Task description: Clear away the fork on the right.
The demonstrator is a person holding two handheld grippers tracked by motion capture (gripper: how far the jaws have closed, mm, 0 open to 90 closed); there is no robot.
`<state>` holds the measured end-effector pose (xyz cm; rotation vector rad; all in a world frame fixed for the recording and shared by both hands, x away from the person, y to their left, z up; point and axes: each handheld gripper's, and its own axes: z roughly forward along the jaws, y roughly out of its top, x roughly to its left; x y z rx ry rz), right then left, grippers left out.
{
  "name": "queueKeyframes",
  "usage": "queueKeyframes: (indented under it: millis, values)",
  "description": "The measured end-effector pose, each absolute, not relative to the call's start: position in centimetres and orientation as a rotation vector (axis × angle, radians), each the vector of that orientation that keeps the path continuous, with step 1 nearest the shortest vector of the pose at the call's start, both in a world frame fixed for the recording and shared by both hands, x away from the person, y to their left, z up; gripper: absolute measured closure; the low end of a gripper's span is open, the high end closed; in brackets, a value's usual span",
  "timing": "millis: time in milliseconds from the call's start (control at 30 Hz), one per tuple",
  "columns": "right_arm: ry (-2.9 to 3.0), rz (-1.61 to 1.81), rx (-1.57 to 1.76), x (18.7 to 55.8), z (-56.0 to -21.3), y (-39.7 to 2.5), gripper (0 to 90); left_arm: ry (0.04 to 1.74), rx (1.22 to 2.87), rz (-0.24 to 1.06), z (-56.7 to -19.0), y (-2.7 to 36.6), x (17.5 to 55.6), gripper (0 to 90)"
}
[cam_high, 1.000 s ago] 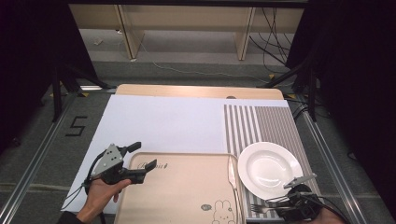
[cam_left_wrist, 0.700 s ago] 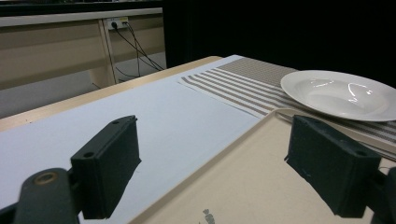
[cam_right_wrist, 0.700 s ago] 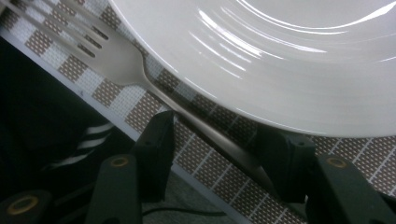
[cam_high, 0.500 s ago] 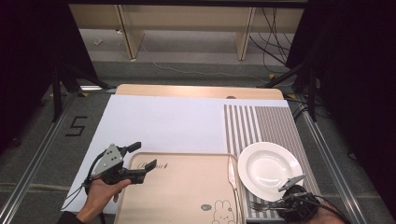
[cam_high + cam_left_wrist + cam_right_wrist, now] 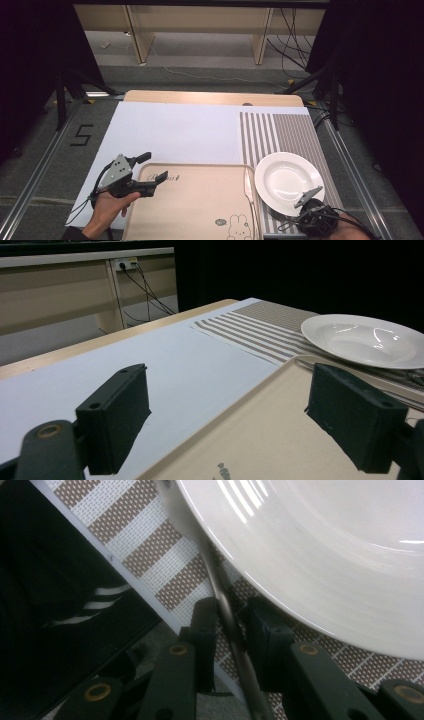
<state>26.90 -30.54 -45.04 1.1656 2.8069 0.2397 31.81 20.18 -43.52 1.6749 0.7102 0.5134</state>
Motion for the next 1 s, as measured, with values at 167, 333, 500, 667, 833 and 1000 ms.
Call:
queueKeyframes:
  millis: [167,333,500,667,833,1000]
  values:
    - [2.84,0.21,1.132,27.2,-45.0,-30.4,79.3,0.71,1.675,0.514,-43.5,20.2,31.8,16.2]
    - [2.873,0.172,1.05,27.2,-45.0,-29.9,82.2,0.712,1.676,0.513,-43.6,20.2,31.8,16.2]
    - [2.901,0.127,0.983,27.3,-45.0,-29.5,84.2,0.713,1.675,0.513,-43.6,20.2,31.8,16.2]
    - [2.911,0.105,0.922,27.2,-44.9,-29.3,84.7,0.712,1.677,0.512,-43.6,20.2,31.8,16.2]
    - [2.904,0.116,0.92,27.0,-44.9,-29.1,84.8,0.712,1.676,0.511,-43.6,20.2,31.8,16.2]
    - [2.914,0.123,0.87,26.9,-44.9,-28.2,84.9,0.715,1.674,0.514,-43.5,20.3,31.8,16.2]
